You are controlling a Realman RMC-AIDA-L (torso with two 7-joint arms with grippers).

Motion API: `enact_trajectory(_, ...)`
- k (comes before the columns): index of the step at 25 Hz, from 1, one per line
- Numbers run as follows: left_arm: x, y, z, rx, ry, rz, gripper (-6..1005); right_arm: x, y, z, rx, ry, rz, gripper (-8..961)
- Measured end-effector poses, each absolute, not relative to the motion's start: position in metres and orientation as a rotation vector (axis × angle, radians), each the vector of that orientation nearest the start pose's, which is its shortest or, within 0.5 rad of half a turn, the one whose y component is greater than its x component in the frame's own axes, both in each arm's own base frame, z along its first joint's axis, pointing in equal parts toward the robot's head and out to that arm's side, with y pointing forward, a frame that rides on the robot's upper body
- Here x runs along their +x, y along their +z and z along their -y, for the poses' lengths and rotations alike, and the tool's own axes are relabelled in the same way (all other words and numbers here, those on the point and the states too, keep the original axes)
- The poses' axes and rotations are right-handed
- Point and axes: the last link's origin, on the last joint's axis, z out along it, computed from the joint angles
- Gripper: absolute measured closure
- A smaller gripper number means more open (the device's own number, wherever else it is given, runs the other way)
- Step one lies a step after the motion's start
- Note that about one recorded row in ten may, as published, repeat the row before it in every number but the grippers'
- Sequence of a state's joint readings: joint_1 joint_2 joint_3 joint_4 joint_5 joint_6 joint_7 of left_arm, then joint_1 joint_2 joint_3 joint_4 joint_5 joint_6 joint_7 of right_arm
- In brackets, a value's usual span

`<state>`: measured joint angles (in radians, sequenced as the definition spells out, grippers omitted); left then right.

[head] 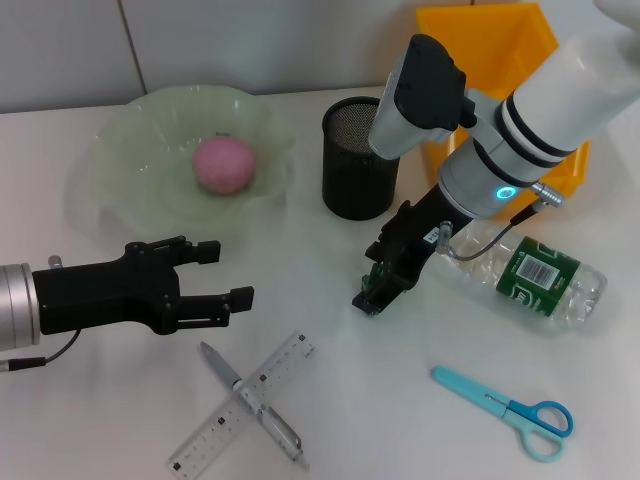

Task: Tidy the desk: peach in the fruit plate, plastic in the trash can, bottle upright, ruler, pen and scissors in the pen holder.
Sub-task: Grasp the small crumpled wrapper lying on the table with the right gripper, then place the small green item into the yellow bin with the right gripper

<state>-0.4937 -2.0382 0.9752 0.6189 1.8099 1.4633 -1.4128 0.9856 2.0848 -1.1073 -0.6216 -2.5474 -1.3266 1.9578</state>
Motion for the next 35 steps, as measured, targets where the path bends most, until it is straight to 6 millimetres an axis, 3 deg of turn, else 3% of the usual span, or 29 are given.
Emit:
enact_trajectory(24,-0.2596,-0.0149,-0.3258,-2.791,-0.674,0.65,126,0.1821,-0.0653,-0.4,-2.932,-0.467,-0.551,251)
enact_trajectory(30,-0.2586,-0.0149,-0.3266,-2.793,-0.674,0.646,126,0.183,-0.0648,-0.4001,-2.93,-0.473,-0.554,485)
enact_trajectory(35,-0.2581,-0.0148,-0.3271,-2.793,-0.675,0.644,126,0.1768,-0.058,-0.4003,-2.935,-0.434,-0.578,600)
